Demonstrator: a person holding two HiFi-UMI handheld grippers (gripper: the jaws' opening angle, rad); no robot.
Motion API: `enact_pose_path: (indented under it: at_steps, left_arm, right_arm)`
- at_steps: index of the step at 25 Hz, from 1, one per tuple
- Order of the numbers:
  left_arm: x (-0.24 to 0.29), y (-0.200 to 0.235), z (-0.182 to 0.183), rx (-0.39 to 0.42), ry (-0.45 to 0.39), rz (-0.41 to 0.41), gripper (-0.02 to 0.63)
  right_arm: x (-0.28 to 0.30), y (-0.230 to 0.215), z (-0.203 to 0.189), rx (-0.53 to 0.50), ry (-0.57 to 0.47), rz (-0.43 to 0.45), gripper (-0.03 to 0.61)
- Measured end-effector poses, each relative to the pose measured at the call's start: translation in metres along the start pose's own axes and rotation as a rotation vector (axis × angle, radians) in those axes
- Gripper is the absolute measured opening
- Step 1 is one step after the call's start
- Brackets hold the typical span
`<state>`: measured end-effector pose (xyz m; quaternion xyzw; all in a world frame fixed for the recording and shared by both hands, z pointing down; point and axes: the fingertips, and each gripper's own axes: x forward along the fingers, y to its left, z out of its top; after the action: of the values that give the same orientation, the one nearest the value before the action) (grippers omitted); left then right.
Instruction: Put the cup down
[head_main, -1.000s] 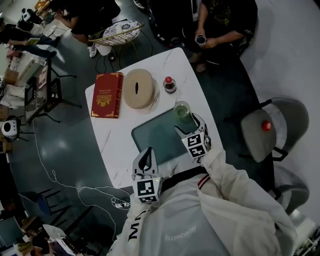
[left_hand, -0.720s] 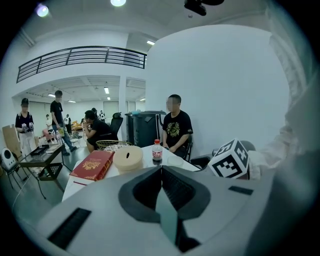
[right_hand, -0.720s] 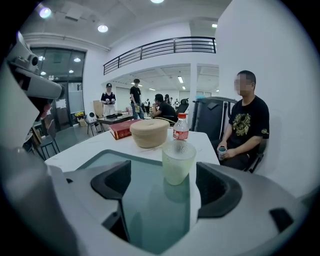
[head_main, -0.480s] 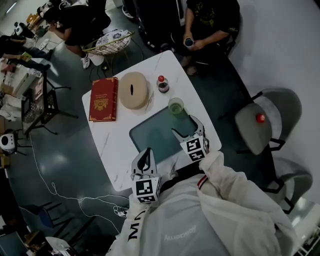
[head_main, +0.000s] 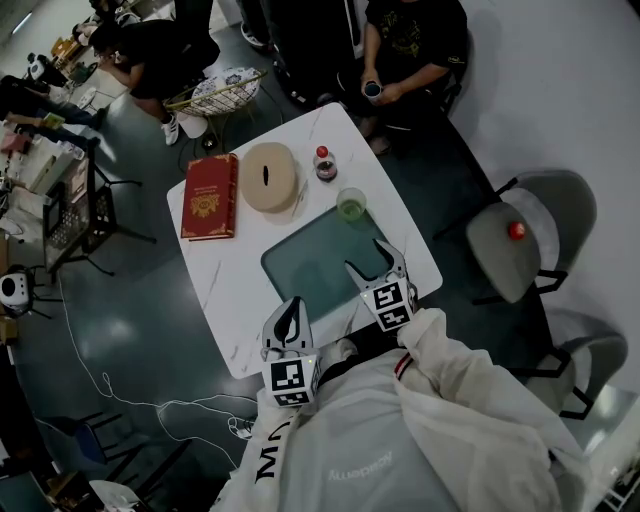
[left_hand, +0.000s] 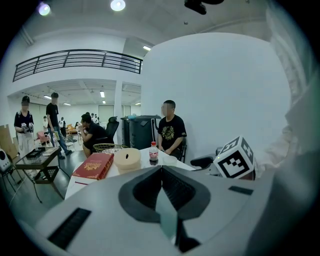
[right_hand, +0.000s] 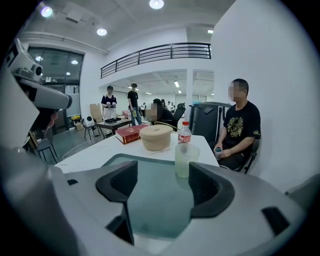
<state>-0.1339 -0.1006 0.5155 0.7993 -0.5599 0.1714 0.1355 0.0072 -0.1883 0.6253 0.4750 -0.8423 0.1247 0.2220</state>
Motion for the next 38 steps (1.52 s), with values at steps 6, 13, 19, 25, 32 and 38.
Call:
enact_pose_path:
  at_steps: [6,13,19,25,32,38]
  left_arm:
    - [-0.018,-0.001,-0.003,0.009,-0.019,-0.015,0.012]
    - [-0.037,-0.006,-0.002,0.023,-0.049,-0.034,0.012]
    - [-0.057,-0.009,-0.008,0.024,-0.066,-0.044,0.012]
    - [-0.072,-0.014,-0.008,0.031,-0.09,-0.059,0.012]
    - [-0.088,-0.025,-0.01,0.036,-0.111,-0.083,0.012]
    - [-0.097,-0.037,-0.01,0.034,-0.127,-0.108,0.012]
  right_arm:
    - [-0.018,0.017,-0.006,0.013,-0.001,-0.007,0.282]
    - [-0.051,0.033,0.007,0.066,-0.033,-0.035,0.216]
    - [-0.075,0.046,0.01,0.066,-0.062,-0.065,0.164]
    - [-0.098,0.062,0.019,0.074,-0.092,-0.069,0.13]
    - [-0.127,0.077,0.027,0.067,-0.127,-0.084,0.077]
    - [-0.149,0.087,0.024,0.07,-0.131,-0.089,0.057]
